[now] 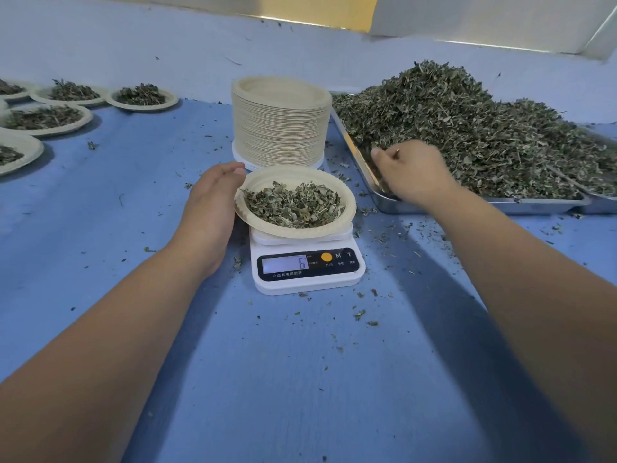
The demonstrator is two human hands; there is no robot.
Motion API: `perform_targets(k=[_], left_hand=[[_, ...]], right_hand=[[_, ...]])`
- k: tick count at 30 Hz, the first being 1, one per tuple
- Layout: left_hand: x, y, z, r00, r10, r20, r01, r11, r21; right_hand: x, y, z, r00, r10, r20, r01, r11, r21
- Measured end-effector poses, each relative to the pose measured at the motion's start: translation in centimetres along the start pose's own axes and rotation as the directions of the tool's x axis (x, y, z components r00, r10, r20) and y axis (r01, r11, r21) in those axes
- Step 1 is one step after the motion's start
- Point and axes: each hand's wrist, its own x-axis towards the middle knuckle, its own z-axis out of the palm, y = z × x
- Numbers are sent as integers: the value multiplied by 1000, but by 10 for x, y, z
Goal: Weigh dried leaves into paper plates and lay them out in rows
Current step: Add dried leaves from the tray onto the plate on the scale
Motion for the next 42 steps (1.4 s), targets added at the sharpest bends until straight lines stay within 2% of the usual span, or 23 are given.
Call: perform_targets(k=[2,5,7,11,14,17,21,22,27,34,38,42], left_hand=[[-1,0,1,1000,0,-1,0,1000,-1],[-1,0,1,1000,-1,-1,1,1000,-7],[-1,1,2,1000,-1,1,1,1000,-6],[-1,0,1,1000,-3,-1,3,1000,-8],[-1,0,1,1000,-12,-4,11,1000,-9],[-2,1,2,1000,-1,-10,1,1000,-30],[-3,2,3,1000,14,0,-14,998,-58],[-3,2,3,1000,11,1,-11,998,-60],[-1,0,2,1000,0,-7,0,999,-32],[-3,1,1,1000,0,3,0,1000,-12],[-4,3,1,1000,3,5,-3,1000,-4],[-5,3,0,1000,1,12,-1,1000,6]], right_hand=[[5,0,-6,996,31,-84,-24,996,89],[5,-3,-7,1000,19,0,-19,1000,19],[4,-9,-11,1000,-2,-21,2,1000,29],[8,-46,-20,992,-47,-119,77,961,264],[4,-90,-20,976,-187,-110,215,901,378],[-4,-128,-6,940,-340,-22,326,879,349],[-8,-145,16,866,-441,235,406,895,184],[-9,-145,17,865,-442,239,401,894,201],[-5,-139,10,931,-354,85,276,839,470],[-11,-129,7,934,-344,100,269,858,438],[-15,-118,3,936,-351,-7,328,868,373],[-19,-103,-5,962,-268,-58,265,850,454]])
